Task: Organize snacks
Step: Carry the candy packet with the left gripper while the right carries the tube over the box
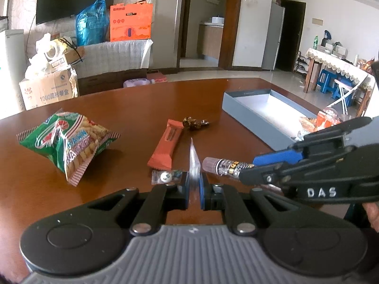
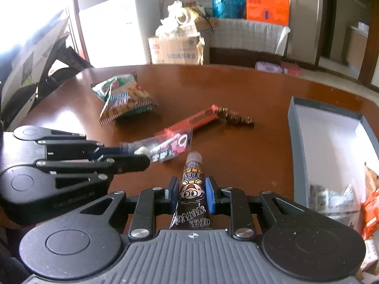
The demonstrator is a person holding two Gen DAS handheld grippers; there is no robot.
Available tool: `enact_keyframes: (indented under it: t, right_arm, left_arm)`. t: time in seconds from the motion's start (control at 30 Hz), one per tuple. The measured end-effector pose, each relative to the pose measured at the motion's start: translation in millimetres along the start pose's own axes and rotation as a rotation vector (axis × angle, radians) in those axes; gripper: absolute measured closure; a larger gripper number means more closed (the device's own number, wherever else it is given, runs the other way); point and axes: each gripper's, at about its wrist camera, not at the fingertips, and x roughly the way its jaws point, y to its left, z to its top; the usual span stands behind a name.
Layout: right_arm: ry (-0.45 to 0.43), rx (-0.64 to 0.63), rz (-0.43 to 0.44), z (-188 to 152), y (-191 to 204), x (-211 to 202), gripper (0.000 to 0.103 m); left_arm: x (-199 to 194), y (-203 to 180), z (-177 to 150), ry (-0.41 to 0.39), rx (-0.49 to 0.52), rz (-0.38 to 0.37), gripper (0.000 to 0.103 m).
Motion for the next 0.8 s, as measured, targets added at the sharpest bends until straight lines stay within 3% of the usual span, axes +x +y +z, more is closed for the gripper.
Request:
enact_keyframes:
  t: [0.27, 0.53, 0.57, 0.6, 0.8]
  right_arm:
    - [-0.031, 0.015, -0.027, 8, -11, -14, 0.078]
    - [-0.076, 0.037, -0.09, 20, -39, -47, 0.08]
    - [-0.081, 0.039, -0.098, 21, -43, -52, 0.082]
    - [-0.087, 0.04, -0.11, 22, -48, -57, 0.1]
    - [-0.066, 0.045, -0.241, 20, -87, -79, 0.1]
  left_arm:
    - [-1, -11, 22, -0.03, 0.023, -0.023, 0.099]
    - [2, -48, 56, -0.068, 0.065, -0.073, 0.099]
    - [3, -54, 59, -0.071, 0.067, -0.08, 0.099]
    - [4, -60, 63, -0.072, 0.072, -0.087, 0.099]
    - [14, -100, 78, -0.081, 0.092, -0.132, 0.099]
